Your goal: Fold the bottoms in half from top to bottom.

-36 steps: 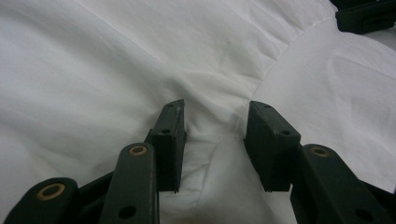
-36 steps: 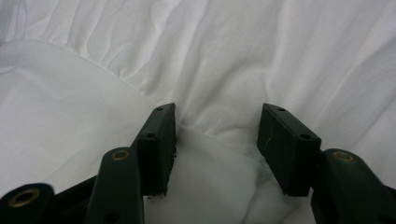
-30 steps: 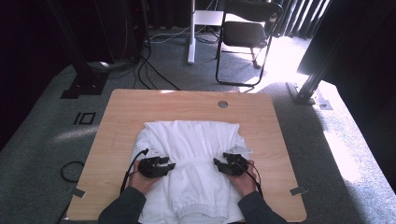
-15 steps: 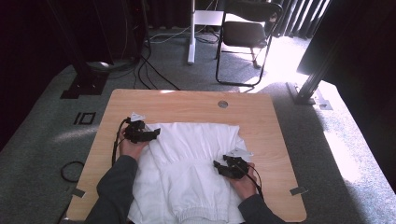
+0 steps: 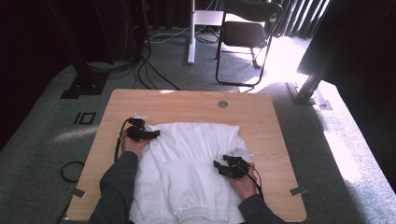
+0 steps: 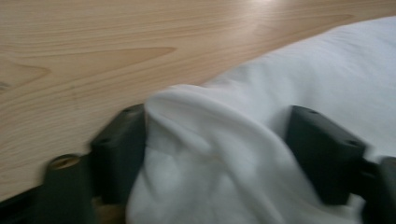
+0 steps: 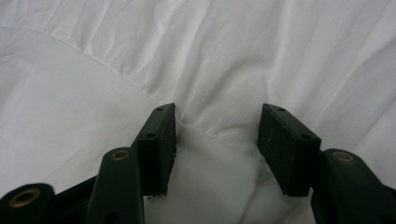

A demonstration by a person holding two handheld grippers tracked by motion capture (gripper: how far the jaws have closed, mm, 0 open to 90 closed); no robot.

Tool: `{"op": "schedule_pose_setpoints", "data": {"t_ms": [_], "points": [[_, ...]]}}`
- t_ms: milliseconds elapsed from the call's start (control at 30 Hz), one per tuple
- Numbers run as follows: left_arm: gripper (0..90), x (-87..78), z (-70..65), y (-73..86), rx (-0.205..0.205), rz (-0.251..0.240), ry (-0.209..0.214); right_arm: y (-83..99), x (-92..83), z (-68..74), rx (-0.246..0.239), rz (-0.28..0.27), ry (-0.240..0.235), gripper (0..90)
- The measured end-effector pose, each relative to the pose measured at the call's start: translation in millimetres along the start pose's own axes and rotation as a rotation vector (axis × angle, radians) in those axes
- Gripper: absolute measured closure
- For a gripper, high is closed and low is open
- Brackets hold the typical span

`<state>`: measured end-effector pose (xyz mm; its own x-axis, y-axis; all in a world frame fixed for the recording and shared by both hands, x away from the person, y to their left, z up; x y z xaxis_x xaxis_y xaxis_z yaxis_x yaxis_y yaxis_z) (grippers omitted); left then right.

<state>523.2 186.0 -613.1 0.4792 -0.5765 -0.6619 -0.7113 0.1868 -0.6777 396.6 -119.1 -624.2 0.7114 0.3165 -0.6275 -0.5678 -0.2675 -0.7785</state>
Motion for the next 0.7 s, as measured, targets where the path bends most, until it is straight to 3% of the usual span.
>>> {"op": "schedule_pose_setpoints", "data": {"t_ms": [33, 133, 200, 267, 333, 467, 500, 533, 700], "points": [[44.7, -0.2, -2.2, 0.6, -0.002, 0.007, 0.02, -0.2, -0.1, -0.4, 0.005, 0.003, -0.006, 46.1], [66.9, -0.8, -4.6, 2.9, -0.011, 0.028, 0.062, -1.8, -1.7, -2.0, 0.026, 0.041, -0.046, 46.4], [74.9, -0.6, -5.2, 3.7, -0.022, 0.028, 0.087, -7.1, -5.9, -7.2, 0.039, 0.065, -0.065, 50.5], [76.9, -0.5, -5.1, 3.7, -0.023, 0.028, 0.09, -19.3, -10.2, -20.4, 0.037, 0.044, -0.028, 50.7], [77.0, -0.4, -5.3, 3.8, -0.021, 0.03, 0.088, -35.5, -11.8, -37.7, 0.066, 0.02, 0.002, 47.8], [76.6, 0.1, -5.5, 3.6, -0.022, 0.024, 0.089, -63.0, 4.2, -75.3, 0.118, 0.019, 0.077, 37.4], [76.6, 0.1, -5.5, 3.6, -0.022, 0.024, 0.089, -63.0, 4.2, -75.3, 0.118, 0.019, 0.077, 37.4], [76.4, 0.1, -5.4, 3.7, -0.018, 0.023, 0.091, -74.6, 18.7, -91.7, 0.16, 0.03, 0.1, 33.1], [76.2, 0.3, -5.4, 3.6, -0.016, 0.02, 0.093, -86.6, 53.3, -108.6, 0.209, 0.082, 0.123, 22.6]]}}
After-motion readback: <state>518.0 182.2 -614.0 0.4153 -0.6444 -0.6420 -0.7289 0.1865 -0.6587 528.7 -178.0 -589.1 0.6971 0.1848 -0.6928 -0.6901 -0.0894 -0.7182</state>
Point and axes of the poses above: each handheld gripper's, and its own axes: x roughly forward along the jaws, y roughly out of its underside, z roughly to its left, the point moved 10 cm from there along x, roughly forward along the jaws, and after that the axes turned 12 degrees about y, right-handed, at the moved point
